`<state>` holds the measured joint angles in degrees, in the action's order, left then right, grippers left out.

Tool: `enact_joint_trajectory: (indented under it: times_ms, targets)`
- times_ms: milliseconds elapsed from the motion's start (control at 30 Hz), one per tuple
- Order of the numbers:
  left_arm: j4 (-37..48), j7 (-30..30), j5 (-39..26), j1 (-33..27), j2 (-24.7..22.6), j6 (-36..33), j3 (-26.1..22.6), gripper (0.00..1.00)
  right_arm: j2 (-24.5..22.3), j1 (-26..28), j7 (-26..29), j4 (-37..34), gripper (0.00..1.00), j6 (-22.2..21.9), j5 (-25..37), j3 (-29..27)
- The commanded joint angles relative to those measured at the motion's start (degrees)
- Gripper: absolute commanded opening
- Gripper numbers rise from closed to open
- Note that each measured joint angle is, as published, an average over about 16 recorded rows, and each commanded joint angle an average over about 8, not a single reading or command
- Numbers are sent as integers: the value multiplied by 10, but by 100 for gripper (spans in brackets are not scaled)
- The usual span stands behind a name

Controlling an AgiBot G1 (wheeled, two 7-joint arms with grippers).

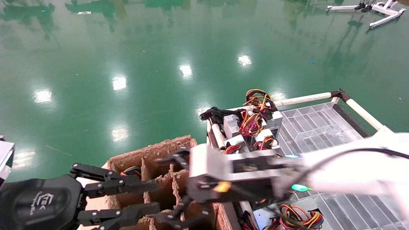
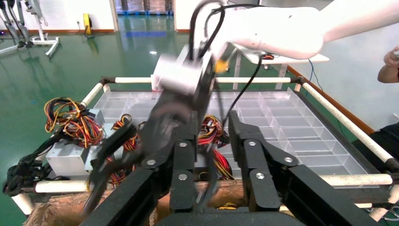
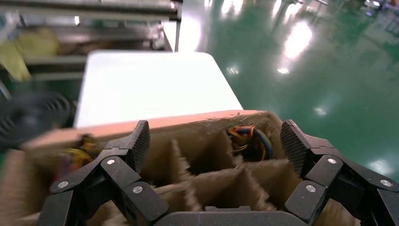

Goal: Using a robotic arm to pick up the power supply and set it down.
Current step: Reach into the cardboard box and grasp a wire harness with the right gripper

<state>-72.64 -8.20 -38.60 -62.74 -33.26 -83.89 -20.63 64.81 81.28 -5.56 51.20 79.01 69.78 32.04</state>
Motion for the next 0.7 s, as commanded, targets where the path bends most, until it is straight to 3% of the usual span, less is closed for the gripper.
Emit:
enact_joint_trajectory:
  times_ms: [33, 267, 300, 367, 533, 567, 633, 700]
  targets:
    - [0, 0, 0, 0, 0, 0, 0, 0, 35, 22, -32, -31, 100, -10, 33, 17]
    - [0, 0, 0, 0, 0, 0, 0, 0, 117, 58, -141, -120, 100, -84, 95, 49]
    - [0, 0, 0, 0, 0, 0, 0, 0, 123, 60, -153, -127, 96, -94, 96, 54]
    - [0, 0, 0, 0, 0, 0, 0, 0, 131, 60, -175, -136, 79, -114, 94, 65]
    - [0, 0, 0, 0, 0, 0, 0, 0, 136, 54, -207, -136, 16, -159, 64, 102]
    - [0, 0, 0, 0, 0, 0, 0, 0, 136, 53, -211, -134, 7, -168, 57, 111]
    - [0, 0, 0, 0, 0, 0, 0, 0, 137, 52, -219, -130, 0, -186, 44, 130]
    - [0, 0, 0, 0, 0, 0, 0, 0, 137, 53, -224, -125, 0, -206, 31, 151]
